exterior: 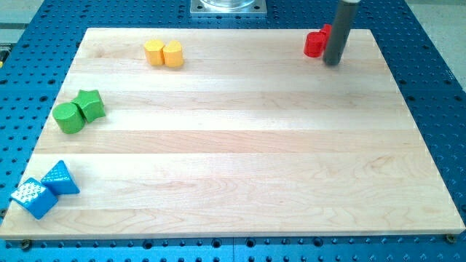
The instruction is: Place the red star into the yellow blocks
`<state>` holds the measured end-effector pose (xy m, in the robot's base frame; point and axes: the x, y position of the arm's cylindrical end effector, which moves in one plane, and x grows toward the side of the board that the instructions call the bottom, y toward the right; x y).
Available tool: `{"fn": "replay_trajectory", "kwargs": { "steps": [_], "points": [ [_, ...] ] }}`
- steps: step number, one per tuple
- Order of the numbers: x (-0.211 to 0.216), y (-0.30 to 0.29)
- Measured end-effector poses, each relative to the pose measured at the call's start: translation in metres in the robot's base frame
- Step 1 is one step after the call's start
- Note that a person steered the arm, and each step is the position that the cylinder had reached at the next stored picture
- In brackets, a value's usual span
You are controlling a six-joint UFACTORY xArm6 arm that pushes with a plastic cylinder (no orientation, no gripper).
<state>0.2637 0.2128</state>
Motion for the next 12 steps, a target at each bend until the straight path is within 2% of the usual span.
{"fn": "replay_trajectory", "kwargs": {
  "steps": [1, 3, 4, 6, 7, 8, 9, 12],
  "points": [
    [-0.027, 0.004],
    [-0.018, -0.036],
    [-0.018, 0.009],
    [-0.059, 0.021],
    [-0.059, -0.024],
    [-0.037, -0.095],
    [-0.025, -0.122],
    [-0.027, -0.107]
  ]
}}
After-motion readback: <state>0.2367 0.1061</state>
